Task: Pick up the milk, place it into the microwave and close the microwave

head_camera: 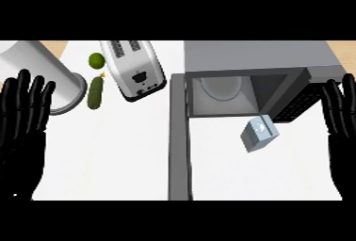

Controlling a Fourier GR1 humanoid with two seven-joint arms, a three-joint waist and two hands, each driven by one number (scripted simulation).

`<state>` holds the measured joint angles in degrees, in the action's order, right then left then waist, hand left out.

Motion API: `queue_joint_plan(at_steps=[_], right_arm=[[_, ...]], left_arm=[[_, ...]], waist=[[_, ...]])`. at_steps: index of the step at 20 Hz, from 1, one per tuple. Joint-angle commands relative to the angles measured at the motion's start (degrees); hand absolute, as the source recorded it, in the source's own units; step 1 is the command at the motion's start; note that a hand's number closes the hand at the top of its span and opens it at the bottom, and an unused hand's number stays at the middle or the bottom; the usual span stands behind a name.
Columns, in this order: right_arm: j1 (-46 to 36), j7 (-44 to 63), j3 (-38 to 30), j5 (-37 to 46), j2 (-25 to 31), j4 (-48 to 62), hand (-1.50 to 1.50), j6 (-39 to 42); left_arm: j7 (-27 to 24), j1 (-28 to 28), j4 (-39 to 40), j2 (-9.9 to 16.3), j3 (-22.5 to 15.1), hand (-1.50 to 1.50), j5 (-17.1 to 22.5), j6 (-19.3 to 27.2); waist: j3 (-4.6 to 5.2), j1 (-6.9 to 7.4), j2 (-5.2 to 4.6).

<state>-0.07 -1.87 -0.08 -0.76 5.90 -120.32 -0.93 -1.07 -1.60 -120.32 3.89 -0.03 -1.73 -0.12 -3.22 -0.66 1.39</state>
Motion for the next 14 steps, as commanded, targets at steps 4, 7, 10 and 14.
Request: queue_joint_plan(at_steps=[4,7,10,14], right_arm=[[-0.38,6.21,1.71,-1.59,1.93,-5.61,-1.50,2.43],[2.75,8.71,2.62,-6.25,4.12,-1.94,-1.50,7.62],[3.75,12.17,1.58,-8.57,5.59,-4.74,-1.50,8.92],[9.63,10.52,-0.83,-10.42,6.68,-7.90,-1.50,12.21]], left_arm=[[1.73,0.20,2.02,2.59,2.67,-1.50,4.36,-3.54],[5.59,2.43,4.17,-3.59,2.19,-1.50,13.57,-1.66],[4.62,6.54,2.57,-3.74,2.82,-1.50,15.27,-2.48],[-1.00,13.75,1.88,-3.81,2.10,-1.50,16.71,-6.11]], waist=[[3.27,0.53,-1.33],[3.32,0.64,-1.48],[3.25,0.84,-1.26],[3.23,0.59,-1.27]])
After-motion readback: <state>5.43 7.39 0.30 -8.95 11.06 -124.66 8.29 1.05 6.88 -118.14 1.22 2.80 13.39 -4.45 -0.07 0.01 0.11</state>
